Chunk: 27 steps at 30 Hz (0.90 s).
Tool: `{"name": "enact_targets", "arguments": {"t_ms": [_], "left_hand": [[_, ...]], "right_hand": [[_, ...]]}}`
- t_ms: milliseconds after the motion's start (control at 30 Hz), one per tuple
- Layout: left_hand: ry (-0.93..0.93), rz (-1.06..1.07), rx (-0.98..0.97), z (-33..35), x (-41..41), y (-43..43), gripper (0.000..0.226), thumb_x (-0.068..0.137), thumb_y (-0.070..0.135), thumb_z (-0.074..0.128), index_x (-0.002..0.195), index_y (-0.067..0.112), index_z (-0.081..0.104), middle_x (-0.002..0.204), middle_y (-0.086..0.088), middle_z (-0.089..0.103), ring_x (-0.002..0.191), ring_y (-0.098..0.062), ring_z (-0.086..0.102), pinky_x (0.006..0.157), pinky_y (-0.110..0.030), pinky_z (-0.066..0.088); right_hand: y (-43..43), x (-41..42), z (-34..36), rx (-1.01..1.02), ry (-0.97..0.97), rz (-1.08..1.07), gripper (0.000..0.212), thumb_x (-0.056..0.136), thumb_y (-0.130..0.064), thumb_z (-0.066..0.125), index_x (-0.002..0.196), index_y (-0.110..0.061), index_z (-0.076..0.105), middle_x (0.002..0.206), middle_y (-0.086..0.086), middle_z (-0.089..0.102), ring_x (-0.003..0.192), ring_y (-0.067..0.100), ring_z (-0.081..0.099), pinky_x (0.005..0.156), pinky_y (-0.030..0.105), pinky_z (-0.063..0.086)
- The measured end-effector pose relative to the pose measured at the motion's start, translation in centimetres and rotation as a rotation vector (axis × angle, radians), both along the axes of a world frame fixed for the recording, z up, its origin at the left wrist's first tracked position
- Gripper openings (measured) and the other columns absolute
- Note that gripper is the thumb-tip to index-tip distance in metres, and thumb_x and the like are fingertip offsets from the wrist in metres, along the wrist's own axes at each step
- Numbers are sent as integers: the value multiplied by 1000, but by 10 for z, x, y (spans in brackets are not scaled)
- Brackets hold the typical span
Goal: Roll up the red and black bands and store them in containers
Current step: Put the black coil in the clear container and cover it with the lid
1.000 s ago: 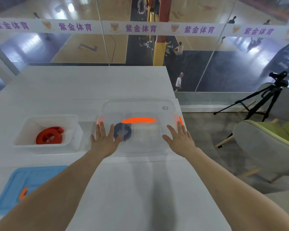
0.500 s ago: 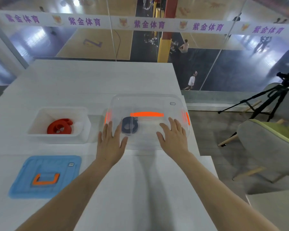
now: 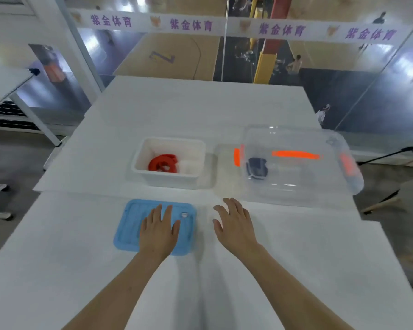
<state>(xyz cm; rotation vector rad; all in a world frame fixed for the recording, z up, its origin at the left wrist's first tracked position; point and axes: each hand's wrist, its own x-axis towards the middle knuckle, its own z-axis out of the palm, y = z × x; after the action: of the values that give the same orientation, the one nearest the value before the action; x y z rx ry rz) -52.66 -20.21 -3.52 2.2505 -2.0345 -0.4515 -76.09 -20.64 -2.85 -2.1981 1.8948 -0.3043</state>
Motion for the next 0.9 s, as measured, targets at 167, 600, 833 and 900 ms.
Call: {"name": "enact_targets", "arguments": {"t_ms": [167,600,833,900], "left_hand": [[-14,-26,89,-23,105,-2,61,103,50,41,157,21,35,161,-16,38,148,-34,38,118,-49,34],[268,45,397,-97,192,-47,62,105,45,43,157,18,25,147,-16,38,136,-37,35,112,-46,34],[445,139,343,-89,188,-45,68,103,45,50,161,23,21,158,-18,28,143,-38,23,116,-49,29],[477,140,236,-76,189,-40,70,102,42,53,161,22,21,158,-18,30,142,-39,25,116,-51,31]], "right_hand": [[7,105,-23,187,20,-44,47,101,-36,54,146,-21,53,159,9,44,152,29,35,116,42,38],[-16,167,-97,553,-73,-352,61,101,-43,54,155,-24,34,157,16,35,143,36,37,114,49,43],[-6,178,-103,416,-347,-498,47,99,-35,61,143,-22,49,147,15,44,138,35,37,114,44,40],[0,178,-93,325,-399,-487,46,99,-31,63,142,-20,50,149,15,43,139,35,37,115,46,41]]}}
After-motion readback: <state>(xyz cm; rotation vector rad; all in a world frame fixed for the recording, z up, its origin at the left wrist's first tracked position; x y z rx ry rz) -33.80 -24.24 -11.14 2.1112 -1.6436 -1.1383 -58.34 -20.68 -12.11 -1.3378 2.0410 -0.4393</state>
